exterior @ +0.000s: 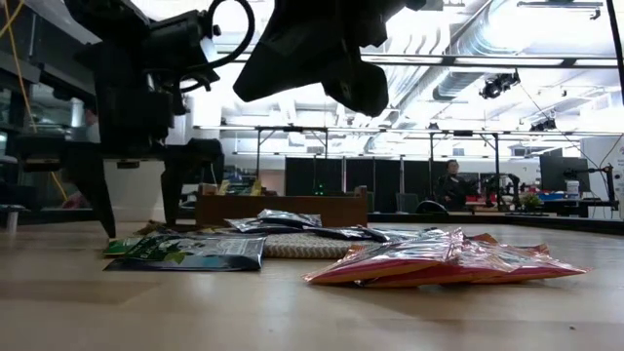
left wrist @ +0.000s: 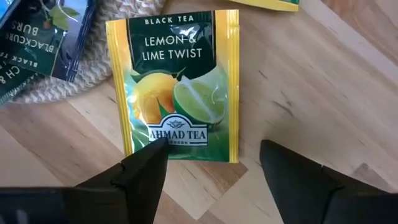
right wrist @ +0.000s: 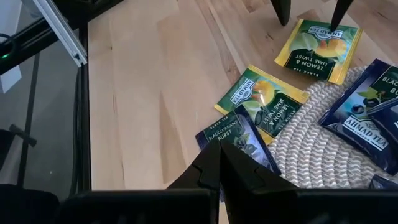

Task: Pick & Place Tea
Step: Put the yellow tea bag into the left section of the wooden organizer

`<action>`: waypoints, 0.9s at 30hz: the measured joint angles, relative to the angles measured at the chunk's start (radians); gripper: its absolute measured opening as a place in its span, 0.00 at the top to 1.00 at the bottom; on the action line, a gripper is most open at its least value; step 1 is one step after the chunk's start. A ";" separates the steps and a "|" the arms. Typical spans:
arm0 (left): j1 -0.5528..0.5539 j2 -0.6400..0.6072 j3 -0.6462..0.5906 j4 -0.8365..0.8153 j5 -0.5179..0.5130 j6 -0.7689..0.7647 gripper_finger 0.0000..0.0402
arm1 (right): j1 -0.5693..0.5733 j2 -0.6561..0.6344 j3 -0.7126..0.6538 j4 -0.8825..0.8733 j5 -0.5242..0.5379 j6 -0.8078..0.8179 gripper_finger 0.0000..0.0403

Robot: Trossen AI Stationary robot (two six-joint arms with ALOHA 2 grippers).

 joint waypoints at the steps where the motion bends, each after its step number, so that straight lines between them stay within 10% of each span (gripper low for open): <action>1: 0.000 0.000 0.000 0.002 -0.002 -0.007 0.37 | 0.000 0.000 0.000 0.000 0.001 0.001 1.00; 27: -0.001 0.040 0.088 -0.065 0.058 -0.156 0.37 | 0.006 0.000 0.000 -0.029 0.011 0.025 1.00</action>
